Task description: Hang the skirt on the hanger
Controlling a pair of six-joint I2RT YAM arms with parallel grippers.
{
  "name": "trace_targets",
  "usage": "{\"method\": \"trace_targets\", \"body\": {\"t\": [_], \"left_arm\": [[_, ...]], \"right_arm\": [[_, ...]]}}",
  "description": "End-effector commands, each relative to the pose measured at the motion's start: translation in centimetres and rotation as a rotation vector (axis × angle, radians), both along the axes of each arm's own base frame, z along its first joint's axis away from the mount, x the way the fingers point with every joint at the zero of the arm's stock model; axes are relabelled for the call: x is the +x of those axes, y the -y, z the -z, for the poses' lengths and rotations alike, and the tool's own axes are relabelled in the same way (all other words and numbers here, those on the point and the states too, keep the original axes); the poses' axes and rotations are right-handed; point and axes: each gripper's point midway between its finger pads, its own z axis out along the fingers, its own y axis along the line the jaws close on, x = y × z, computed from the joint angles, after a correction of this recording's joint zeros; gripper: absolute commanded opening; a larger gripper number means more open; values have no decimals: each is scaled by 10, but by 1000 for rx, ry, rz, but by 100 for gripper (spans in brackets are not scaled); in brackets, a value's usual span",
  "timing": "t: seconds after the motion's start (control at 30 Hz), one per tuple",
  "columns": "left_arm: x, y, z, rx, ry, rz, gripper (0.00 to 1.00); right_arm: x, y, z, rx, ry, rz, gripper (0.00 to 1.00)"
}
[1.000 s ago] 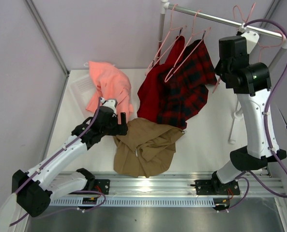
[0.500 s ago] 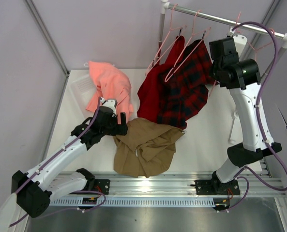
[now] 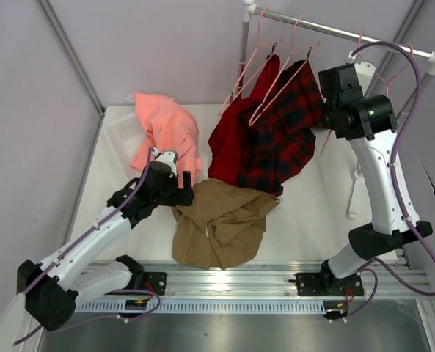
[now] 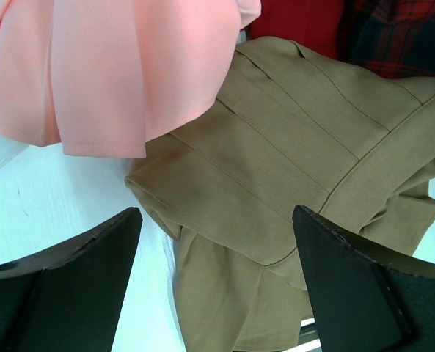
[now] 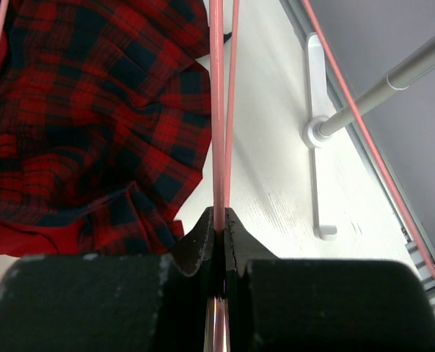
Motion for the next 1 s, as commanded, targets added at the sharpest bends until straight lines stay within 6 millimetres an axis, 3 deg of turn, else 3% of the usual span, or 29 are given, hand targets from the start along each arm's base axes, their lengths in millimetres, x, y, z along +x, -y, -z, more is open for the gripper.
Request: {"method": "trace_targets", "body": {"t": [0.0, 0.13, 0.53, 0.67, 0.8, 0.97], "left_arm": [[2, 4, -8, -27, 26, 23, 90], [3, 5, -7, -28, 23, 24, 90], [2, 5, -13, -31, 45, 41, 90], [2, 6, -13, -31, 49, 48, 90], [2, 6, -16, -38, 56, 48, 90], [2, 10, -23, -60, 65, 60, 90]], "right_arm": [[-44, 13, 2, -32, -88, -6, 0], [-50, 11, -2, -10, -67, -11, 0], [-55, 21, 19, 1, -109, 73, 0], [-60, 19, 18, 17, -97, 65, 0], [-61, 3, 9, 32, -63, -23, 0], [-55, -43, -3, 91, 24, -243, 0]]}}
